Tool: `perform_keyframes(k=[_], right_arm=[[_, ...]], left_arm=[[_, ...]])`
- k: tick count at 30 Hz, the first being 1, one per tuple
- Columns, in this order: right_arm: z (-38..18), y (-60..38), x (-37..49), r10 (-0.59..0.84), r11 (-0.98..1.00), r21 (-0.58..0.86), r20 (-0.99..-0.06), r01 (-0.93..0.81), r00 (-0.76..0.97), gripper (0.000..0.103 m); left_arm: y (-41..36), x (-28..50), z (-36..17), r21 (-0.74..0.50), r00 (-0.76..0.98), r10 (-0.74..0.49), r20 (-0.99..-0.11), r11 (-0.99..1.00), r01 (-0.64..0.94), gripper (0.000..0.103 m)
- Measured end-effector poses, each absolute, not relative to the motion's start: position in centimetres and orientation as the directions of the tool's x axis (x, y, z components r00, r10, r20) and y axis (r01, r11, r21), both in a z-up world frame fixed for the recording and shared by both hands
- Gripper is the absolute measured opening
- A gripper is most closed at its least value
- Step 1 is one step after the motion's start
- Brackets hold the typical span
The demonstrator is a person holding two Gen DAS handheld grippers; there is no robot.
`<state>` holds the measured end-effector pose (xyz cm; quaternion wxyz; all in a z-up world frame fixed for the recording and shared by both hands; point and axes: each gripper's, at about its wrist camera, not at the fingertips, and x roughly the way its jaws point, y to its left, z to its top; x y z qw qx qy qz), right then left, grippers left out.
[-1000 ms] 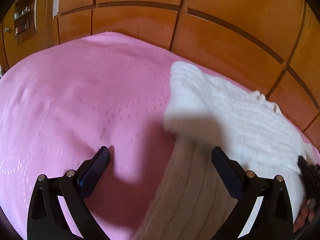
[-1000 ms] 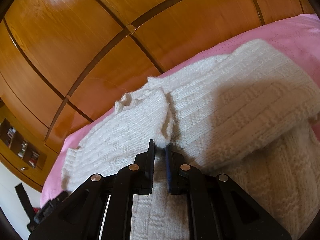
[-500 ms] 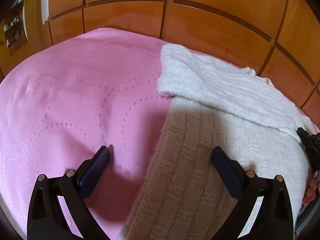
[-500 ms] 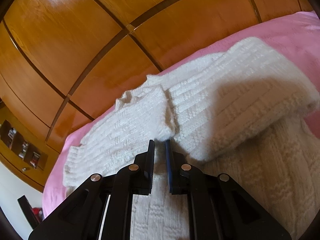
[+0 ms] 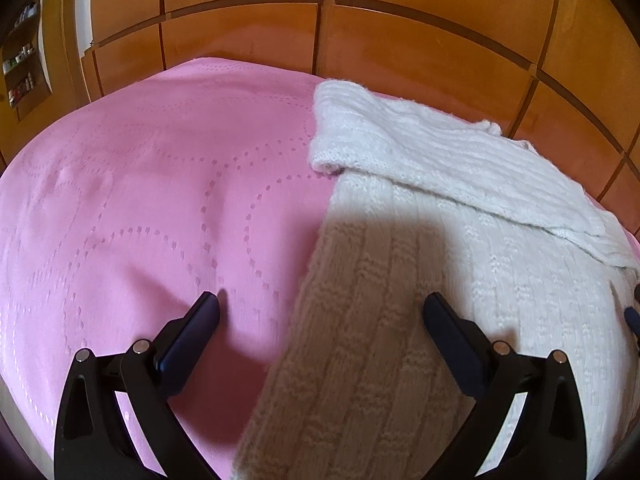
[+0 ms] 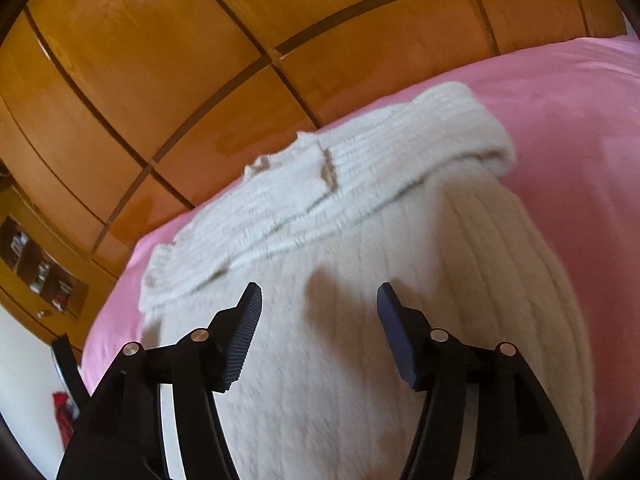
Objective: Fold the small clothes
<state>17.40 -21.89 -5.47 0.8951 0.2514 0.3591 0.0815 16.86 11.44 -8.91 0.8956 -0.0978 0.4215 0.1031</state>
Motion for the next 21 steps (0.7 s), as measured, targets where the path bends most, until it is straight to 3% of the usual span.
perform_keyframes(k=[8,12,16,21], right_arm=[[-5.6,-22.4,14.5,0.345,0.864,0.503,-0.598,0.003,0.724,0.059],[-4.9,-23.3,12.7,0.356,0.864,0.503,-0.576,-0.024,0.735,0.059],[-4.5,-25.1,11.3,0.34,0.868,0.496,-0.573,-0.014,0.746,0.059],[-4.5,-27.7,10.1,0.301,0.865,0.501,-0.58,0.039,0.757,0.059]], left_arm=[[11.1,14.6,-8.6,-0.113,0.642,0.048,-0.765,0.972,-0.207,0.101],[11.4,11.8,-8.2,-0.229,0.699,-0.096,-0.708,0.969,-0.098,0.101],[11.9,9.4,-8.0,-0.255,0.715,-0.152,-0.682,0.966,-0.038,0.101],[13.5,7.6,-7.9,-0.324,0.717,-0.213,-0.664,0.946,-0.019,0.087]])
